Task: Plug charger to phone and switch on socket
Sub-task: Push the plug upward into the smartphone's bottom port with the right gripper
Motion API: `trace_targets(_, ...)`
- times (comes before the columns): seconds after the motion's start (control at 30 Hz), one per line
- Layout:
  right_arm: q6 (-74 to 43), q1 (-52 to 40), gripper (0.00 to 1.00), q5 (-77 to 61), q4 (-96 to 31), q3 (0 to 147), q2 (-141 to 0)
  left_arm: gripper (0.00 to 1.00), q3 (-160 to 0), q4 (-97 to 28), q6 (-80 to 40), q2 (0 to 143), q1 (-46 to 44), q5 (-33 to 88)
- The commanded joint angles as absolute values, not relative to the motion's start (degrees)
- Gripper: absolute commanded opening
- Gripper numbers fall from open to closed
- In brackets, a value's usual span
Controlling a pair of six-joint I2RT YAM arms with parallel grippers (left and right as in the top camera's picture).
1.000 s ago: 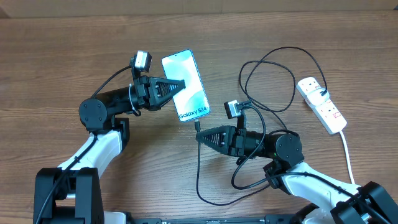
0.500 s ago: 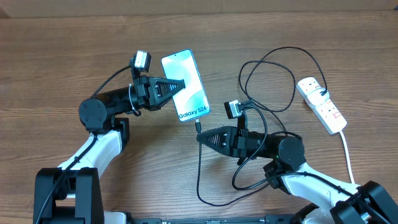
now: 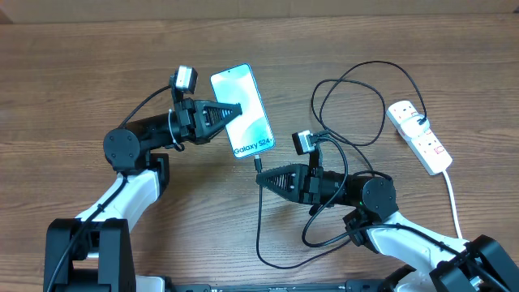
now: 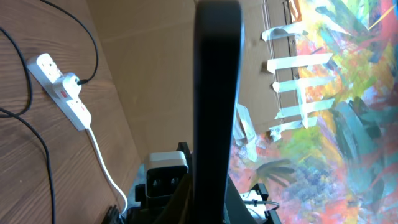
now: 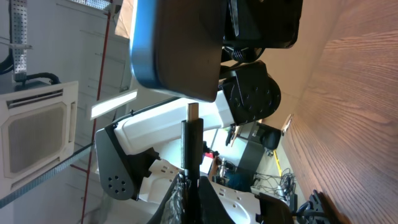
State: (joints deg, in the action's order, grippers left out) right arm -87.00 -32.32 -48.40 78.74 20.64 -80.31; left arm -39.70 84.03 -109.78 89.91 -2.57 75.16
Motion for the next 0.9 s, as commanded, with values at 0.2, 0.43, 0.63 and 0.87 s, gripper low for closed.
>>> trace_targets(0.2, -87.2, -32.6, 0.04, -47.4, 79.0, 20.7, -80.8, 0.04, -41.1, 84.8, -109.2, 89.9, -3.4, 73.9)
trace_targets(0.43, -87.1, -32.6, 0.04, -47.4, 79.0, 20.7, -80.8, 0.04, -41.1, 84.8, -108.5, 89.9, -3.4, 75.1)
trace_targets(0.63, -87.0, -32.6, 0.04, -47.6, 79.0, 20.7, -80.8, 0.04, -41.1, 84.8, -108.3, 89.9, -3.4, 76.6)
trace_targets(0.87, -87.0, -32.5, 0.04, -47.9, 79.1, 20.7, -80.8, 0.04, -41.1, 84.8, -108.0, 89.9, -3.4, 76.6)
